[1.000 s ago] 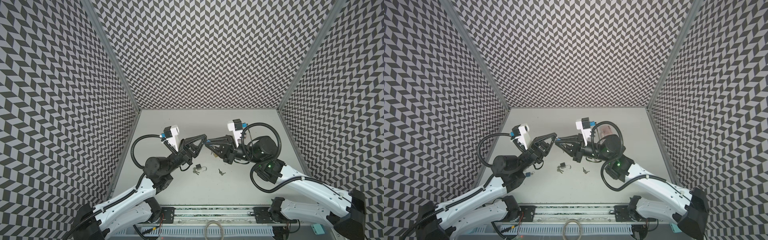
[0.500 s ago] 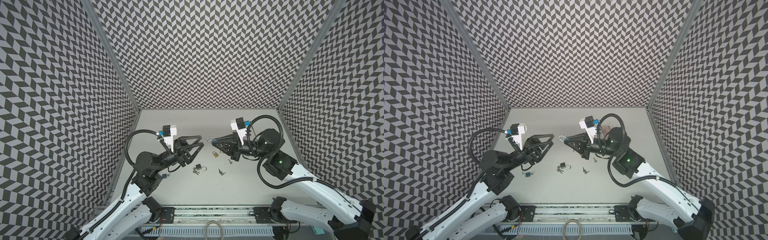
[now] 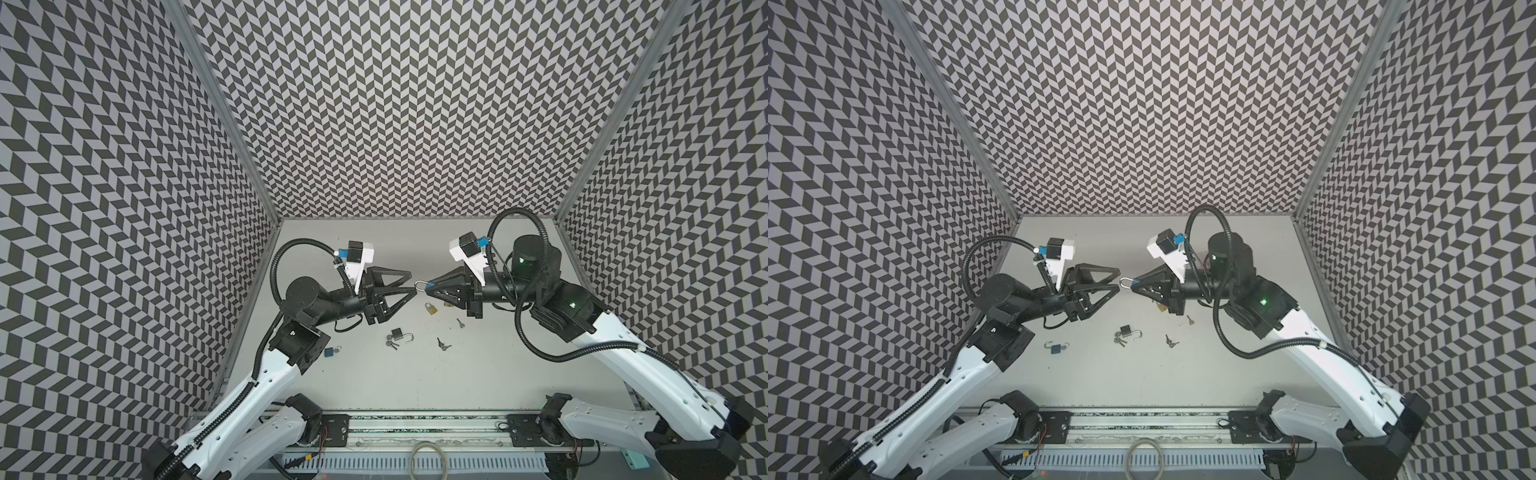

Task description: Lock with the key

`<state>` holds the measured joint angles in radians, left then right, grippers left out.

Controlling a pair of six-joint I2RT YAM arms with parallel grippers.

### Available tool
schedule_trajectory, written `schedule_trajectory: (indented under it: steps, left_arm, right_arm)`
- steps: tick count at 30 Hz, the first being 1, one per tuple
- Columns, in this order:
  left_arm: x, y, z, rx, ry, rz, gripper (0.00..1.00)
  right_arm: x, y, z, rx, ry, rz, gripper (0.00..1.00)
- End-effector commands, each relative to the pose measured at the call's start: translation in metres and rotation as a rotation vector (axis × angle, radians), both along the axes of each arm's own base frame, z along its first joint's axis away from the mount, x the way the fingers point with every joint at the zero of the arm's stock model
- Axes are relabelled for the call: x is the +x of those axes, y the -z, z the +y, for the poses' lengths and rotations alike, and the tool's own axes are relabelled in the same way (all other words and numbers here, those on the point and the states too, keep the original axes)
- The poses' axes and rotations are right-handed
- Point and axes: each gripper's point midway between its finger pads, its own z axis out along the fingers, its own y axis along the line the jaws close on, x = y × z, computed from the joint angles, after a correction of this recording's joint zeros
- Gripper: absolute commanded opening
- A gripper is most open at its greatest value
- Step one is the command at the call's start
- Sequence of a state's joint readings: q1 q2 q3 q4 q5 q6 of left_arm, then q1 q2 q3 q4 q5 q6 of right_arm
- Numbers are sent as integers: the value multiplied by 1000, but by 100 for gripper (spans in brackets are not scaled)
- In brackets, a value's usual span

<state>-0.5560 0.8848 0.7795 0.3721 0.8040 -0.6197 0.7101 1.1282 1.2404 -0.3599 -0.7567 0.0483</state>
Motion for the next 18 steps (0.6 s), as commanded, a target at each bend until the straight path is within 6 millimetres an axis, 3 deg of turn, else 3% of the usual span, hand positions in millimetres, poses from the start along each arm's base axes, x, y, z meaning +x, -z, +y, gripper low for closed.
schedule_trajectory:
  steps: [1,6,12,18]
  left_arm:
    - [-16,-15,-1,-3,67,-69,58]
    - [-15,-9,-3,10,68,-59,49]
    - [-13,-5,-6,17,78,-47,47]
    - [-13,-2,-11,25,91,-41,29]
  right_arm:
    - [-3,-9,-2,-5,-23,-82,0]
    - [-7,-10,-2,3,-46,-83,0]
    - [-11,-16,-2,22,-61,-91,0]
    - [-13,-18,-1,36,-78,-90,0]
